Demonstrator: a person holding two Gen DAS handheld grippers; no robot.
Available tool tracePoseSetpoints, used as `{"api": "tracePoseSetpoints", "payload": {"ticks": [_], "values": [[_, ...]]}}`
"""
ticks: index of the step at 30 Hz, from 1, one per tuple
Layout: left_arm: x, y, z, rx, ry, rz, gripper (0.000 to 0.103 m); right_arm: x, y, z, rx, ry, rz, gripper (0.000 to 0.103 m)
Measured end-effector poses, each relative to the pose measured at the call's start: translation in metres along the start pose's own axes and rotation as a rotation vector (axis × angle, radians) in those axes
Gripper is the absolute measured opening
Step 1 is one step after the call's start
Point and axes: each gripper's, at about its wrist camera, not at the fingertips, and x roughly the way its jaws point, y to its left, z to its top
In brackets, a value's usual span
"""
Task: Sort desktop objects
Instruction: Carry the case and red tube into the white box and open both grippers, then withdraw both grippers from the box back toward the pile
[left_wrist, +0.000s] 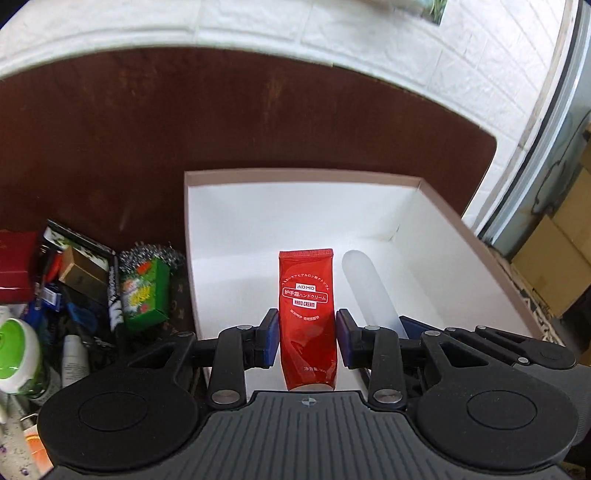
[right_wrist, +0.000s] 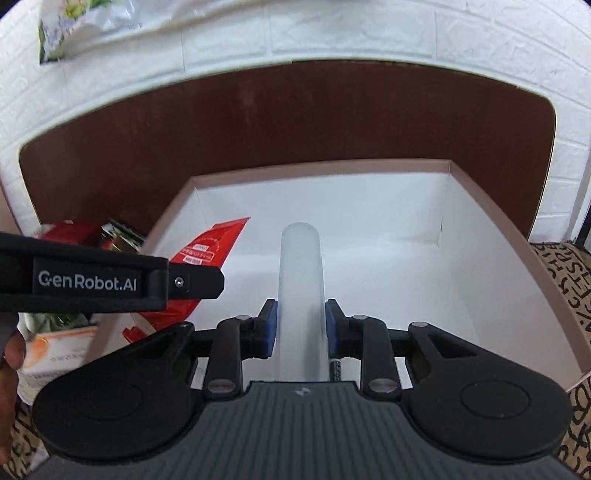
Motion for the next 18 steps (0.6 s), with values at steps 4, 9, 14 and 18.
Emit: {"api": "tracePoseSetpoints", "payload": {"ticks": [4, 9, 14, 18], "values": [[0.010, 0.002, -0.002, 0.001, 0.013, 0.007, 0.033, 0.011, 0.000, -0.002, -0.015, 0.035, -0.010, 0.031], [0.007, 0.005, 0.000, -0.022, -0.008, 0.011, 0.075, 0.016, 0.002, -0.002, -0.040, 0.052, -0.020, 0.032], [-0.011, 0.002, 0.001, -0.035, -0.069, -0.009, 0.103, 0.008, 0.004, -0.002, -0.071, 0.030, -0.035, 0.081], [-0.027, -0.004, -0.003, 0.012, -0.086, -0.006, 0.103, -0.008, 0.006, -0.003, -0.071, -0.022, -0.033, 0.100]]}}
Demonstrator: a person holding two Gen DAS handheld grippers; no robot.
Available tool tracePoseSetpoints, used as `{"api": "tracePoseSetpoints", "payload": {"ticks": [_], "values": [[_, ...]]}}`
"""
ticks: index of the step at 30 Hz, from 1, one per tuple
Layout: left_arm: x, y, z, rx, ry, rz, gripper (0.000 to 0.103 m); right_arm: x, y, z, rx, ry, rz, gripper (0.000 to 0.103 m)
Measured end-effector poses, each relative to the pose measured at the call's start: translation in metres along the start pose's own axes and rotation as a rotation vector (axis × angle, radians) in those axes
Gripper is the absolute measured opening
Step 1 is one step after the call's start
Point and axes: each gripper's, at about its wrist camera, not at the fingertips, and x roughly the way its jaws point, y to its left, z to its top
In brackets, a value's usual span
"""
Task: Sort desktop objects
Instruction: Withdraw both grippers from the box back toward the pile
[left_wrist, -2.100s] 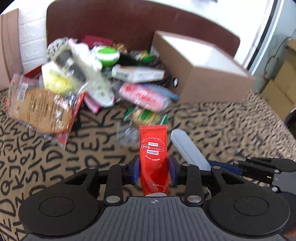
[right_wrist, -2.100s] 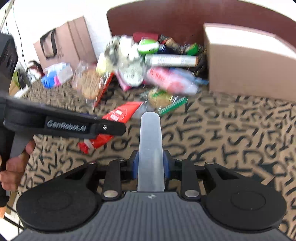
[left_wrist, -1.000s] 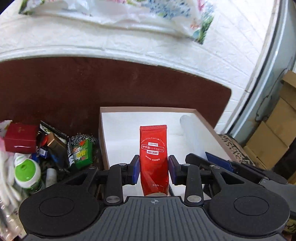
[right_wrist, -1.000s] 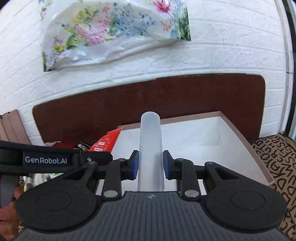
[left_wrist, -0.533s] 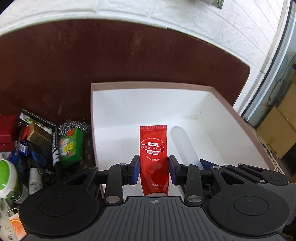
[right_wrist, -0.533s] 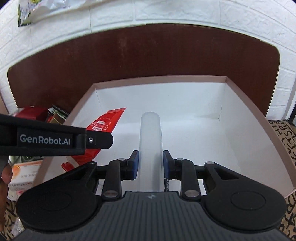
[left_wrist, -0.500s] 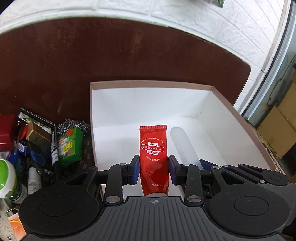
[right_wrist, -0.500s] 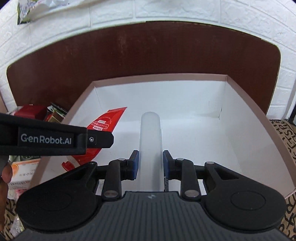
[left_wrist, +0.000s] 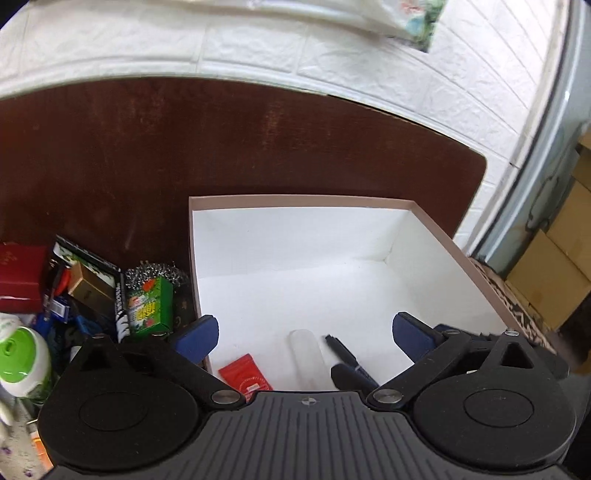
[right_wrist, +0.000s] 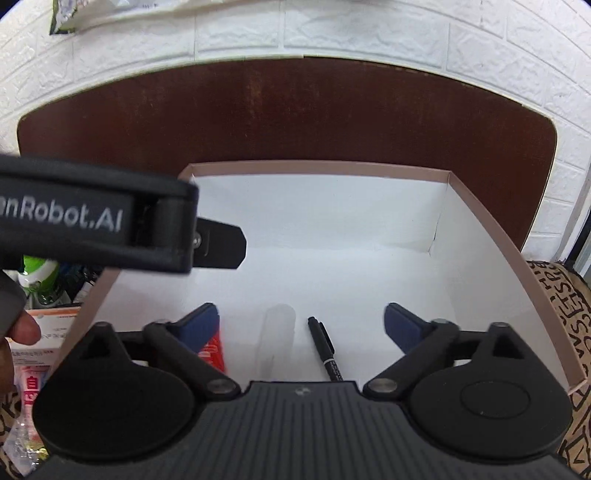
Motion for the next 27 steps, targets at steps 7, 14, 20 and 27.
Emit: {"api": "tracePoseSetpoints", "payload": {"ticks": [7, 14, 20, 27], "values": [[-0.023, -0.004, -0.013, -0.010, -0.019, -0.020, 0.103, -0.019, -0.008, -0.001, 0.118, 0.001, 0.053, 0.102], [-0.042, -0.008, -0.023, 0.001, -0.021, -0.010, 0.103, -0.038, -0.004, -0.003, 0.125, -0.015, 0.049, 0.103], [-0.067, -0.012, -0.031, 0.000, -0.046, 0.001, 0.103, -0.059, 0.002, -0.005, 0.120, -0.030, 0.054, 0.103], [-0.102, -0.017, -0.049, 0.012, -0.070, 0.037, 0.103, -0.084, 0.018, -0.014, 0.124, -0.047, 0.072, 0.103]]}}
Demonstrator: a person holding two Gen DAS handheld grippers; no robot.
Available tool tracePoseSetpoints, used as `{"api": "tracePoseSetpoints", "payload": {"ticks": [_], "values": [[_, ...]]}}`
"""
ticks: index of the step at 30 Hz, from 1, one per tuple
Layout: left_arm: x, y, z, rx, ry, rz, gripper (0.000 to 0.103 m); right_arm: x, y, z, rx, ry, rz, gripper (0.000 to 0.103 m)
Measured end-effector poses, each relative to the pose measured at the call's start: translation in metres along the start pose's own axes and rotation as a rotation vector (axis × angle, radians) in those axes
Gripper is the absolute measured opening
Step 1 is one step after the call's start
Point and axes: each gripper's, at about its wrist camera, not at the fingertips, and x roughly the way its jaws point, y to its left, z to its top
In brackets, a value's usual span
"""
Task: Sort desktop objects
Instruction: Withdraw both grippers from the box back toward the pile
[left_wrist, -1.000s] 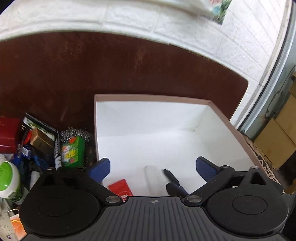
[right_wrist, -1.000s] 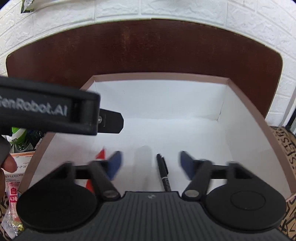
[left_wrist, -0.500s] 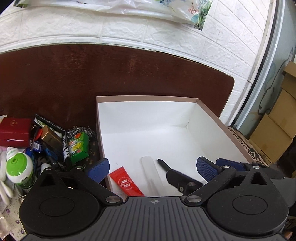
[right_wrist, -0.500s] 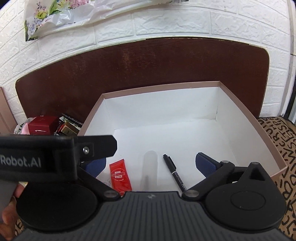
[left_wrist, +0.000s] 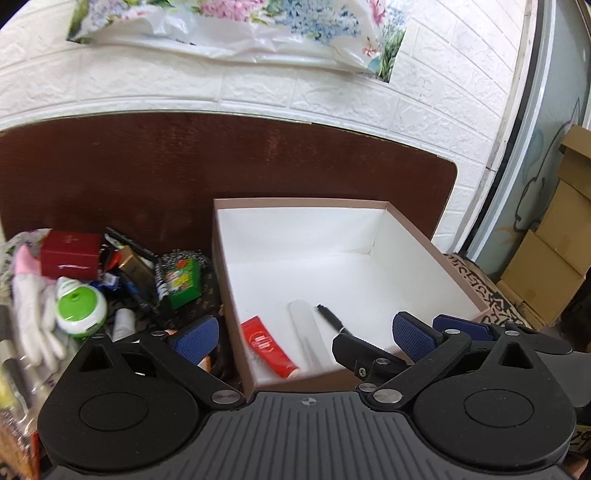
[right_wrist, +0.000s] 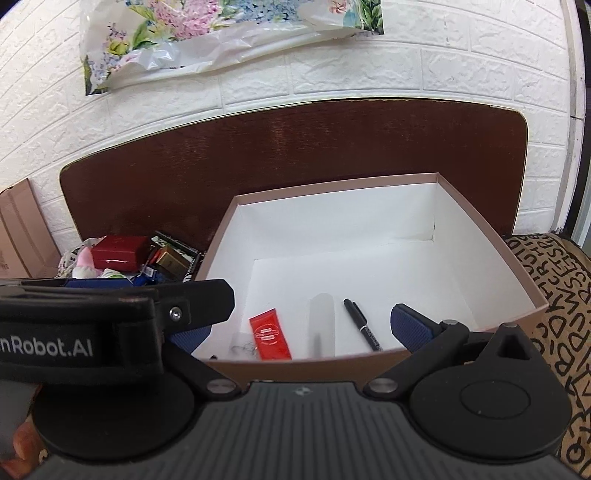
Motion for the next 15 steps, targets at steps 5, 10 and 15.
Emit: {"api": "tracePoseSetpoints", "payload": {"ticks": [5, 10, 15], "values": [[-0.026, 0.001, -0.015, 0.001, -0.019, 0.020, 0.103, -0.018, 0.014, -0.012, -0.004, -0.008, 0.016, 0.103], [-0.054, 0.004, -0.031, 0.002, -0.044, 0.037, 0.103, -0.037, 0.032, -0.024, -0.022, -0.019, 0.032, 0.103], [-0.083, 0.007, -0.053, 0.004, -0.068, 0.044, 0.103, -0.055, 0.052, -0.040, -0.040, -0.025, 0.063, 0.103]]}}
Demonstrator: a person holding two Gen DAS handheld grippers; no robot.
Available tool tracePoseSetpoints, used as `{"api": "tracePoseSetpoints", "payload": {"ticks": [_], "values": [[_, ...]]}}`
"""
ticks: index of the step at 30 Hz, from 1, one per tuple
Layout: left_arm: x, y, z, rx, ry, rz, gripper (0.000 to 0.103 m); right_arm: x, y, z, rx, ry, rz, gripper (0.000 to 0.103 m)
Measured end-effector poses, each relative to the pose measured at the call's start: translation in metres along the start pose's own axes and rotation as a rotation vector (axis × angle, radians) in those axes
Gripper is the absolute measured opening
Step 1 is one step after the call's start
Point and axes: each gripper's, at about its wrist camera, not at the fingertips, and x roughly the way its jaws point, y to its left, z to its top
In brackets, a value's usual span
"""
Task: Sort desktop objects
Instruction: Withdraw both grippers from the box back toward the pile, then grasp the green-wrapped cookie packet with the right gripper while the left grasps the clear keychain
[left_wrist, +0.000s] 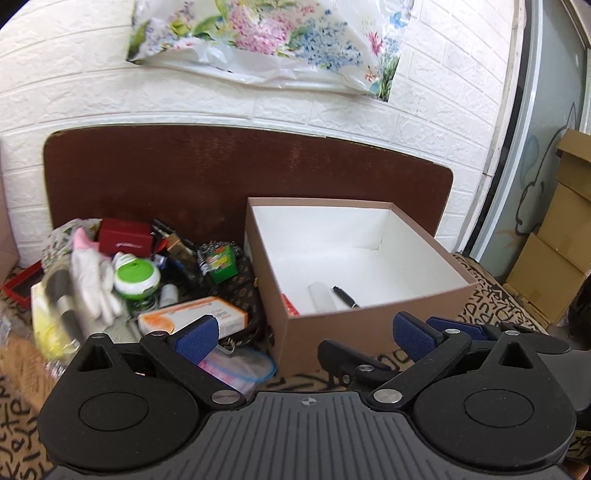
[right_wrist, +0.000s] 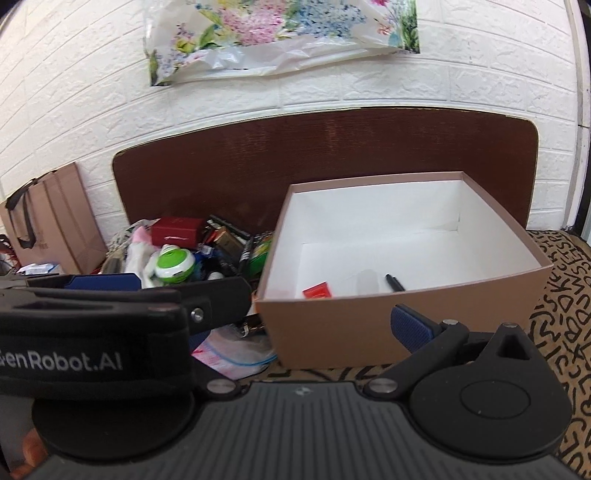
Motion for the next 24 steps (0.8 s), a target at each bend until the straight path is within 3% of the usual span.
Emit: {"api": "tracePoseSetpoints", "payload": {"ticks": [7, 13, 18, 24], "values": [[-0.039, 0.023, -0.046, -0.031, -0.004, 0.008, 0.103, -0.020, 0.033, -0.036, -0.024, 0.020, 0.054, 0.103], [-0.058, 0.055, -0.096, -0.126, 0.007, 0.020, 0.103, -0.024, 0.063, -0.076, -0.056, 0.065, 0.087, 0.103], [-0.057, 0.079, -0.124, -0.176, 0.047, 0.017, 0.103, -0.016, 0.085, -0.102, -0.096, 0.119, 0.121, 0.103], [-0.040, 0.107, -0.129, -0.192, 0.085, 0.035, 0.100, -0.001, 0.091, -0.114, -0.105, 0.133, 0.147, 0.103]]}}
